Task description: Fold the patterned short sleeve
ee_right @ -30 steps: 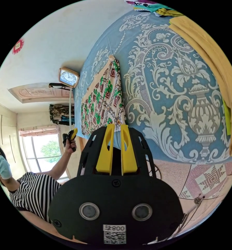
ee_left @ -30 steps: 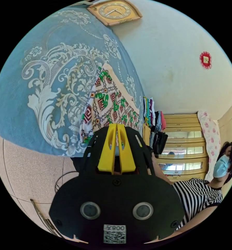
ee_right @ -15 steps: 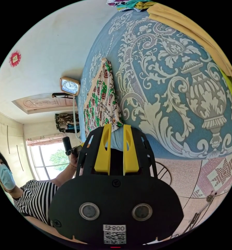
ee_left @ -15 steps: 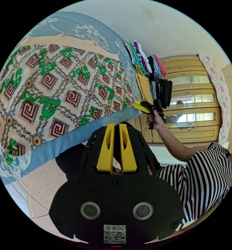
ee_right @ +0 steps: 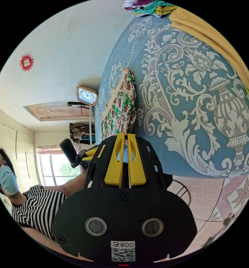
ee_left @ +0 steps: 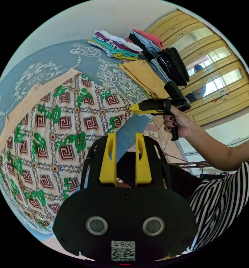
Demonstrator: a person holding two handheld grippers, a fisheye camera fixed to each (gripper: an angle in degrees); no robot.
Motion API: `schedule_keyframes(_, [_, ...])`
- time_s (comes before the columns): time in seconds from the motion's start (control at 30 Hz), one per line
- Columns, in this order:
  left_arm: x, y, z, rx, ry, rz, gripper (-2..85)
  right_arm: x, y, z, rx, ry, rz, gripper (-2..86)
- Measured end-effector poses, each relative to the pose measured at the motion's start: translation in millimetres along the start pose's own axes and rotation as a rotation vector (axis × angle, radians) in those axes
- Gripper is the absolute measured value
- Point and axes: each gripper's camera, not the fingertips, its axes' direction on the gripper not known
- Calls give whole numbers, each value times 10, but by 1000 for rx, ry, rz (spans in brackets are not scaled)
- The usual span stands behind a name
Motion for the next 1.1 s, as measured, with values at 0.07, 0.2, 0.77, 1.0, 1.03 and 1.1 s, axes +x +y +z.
schedule_keyframes(0.07, [278, -232, 101, -10, -103, 76, 111, -78, -21, -7, -6, -6, -25, 18])
schedule_keyframes(0.2, [623, -513, 283, -43, -241, 164, 110, -224, -105, 44, -42, -9, -66, 18])
schedule_keyframes(0.77, [-39, -360, 73, 202, 85, -354, 19, 138, -1107, 182, 11, -20, -8, 75])
schedule_keyframes(1.0, [68, -436, 139, 190, 92, -297, 22, 127, -1825, 570, -28, 66, 8, 96])
schedule_keyframes(1.03, [101, -459, 157, 186, 91, -282, 22, 122, -1873, 598, -30, 78, 10, 97])
schedule_keyframes(1.1, [155, -493, 190, 176, 82, -255, 23, 106, -2059, 710, -36, 119, 13, 101])
